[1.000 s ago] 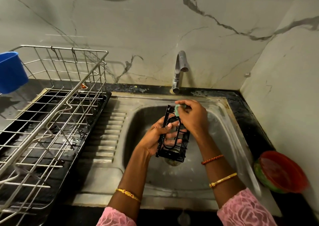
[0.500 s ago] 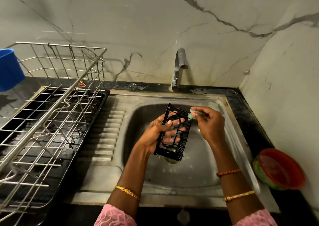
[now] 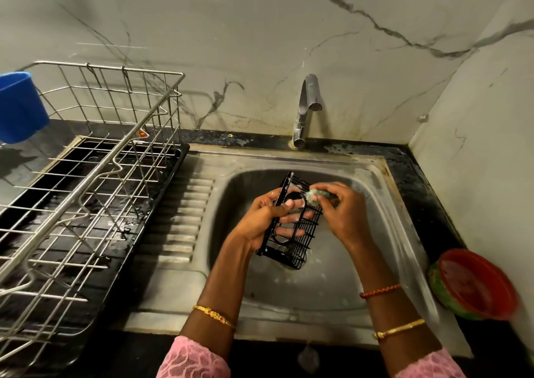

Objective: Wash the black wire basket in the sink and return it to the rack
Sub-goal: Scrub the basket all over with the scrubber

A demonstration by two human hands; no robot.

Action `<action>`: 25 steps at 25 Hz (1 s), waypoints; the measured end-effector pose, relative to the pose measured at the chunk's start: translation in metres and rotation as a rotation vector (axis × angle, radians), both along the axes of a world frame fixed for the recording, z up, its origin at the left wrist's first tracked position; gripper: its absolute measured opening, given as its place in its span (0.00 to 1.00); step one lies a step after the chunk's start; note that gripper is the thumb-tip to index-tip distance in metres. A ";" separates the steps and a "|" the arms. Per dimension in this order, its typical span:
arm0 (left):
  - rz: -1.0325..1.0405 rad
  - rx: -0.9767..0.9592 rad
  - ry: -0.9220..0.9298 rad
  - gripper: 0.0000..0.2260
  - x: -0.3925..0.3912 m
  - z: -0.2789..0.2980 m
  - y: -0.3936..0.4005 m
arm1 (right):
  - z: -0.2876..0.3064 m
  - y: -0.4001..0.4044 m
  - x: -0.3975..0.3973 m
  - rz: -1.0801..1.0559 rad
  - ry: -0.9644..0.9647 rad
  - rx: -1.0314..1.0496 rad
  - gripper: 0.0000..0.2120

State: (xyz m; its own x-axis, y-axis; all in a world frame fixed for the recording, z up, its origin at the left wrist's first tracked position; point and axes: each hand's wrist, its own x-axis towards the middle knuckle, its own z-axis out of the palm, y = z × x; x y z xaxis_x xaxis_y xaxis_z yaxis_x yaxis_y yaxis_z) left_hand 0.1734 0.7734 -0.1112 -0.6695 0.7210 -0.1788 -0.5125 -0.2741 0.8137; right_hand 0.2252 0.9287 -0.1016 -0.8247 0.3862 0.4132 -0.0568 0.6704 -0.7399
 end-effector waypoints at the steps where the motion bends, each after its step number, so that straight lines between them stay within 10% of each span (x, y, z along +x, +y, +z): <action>1: 0.004 -0.006 -0.005 0.11 0.001 0.000 0.002 | 0.001 0.000 -0.001 -0.005 -0.005 0.020 0.09; 25: 0.293 -0.306 0.103 0.06 -0.007 0.007 0.009 | -0.034 0.016 0.027 -0.122 0.067 -0.109 0.10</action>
State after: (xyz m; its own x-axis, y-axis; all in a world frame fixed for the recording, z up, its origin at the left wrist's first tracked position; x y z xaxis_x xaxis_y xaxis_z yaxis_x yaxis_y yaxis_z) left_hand 0.1666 0.7823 -0.1045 -0.8633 0.4224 -0.2763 -0.3611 -0.1344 0.9228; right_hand 0.2522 0.9449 -0.1358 -0.7410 0.5273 0.4158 -0.0311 0.5915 -0.8057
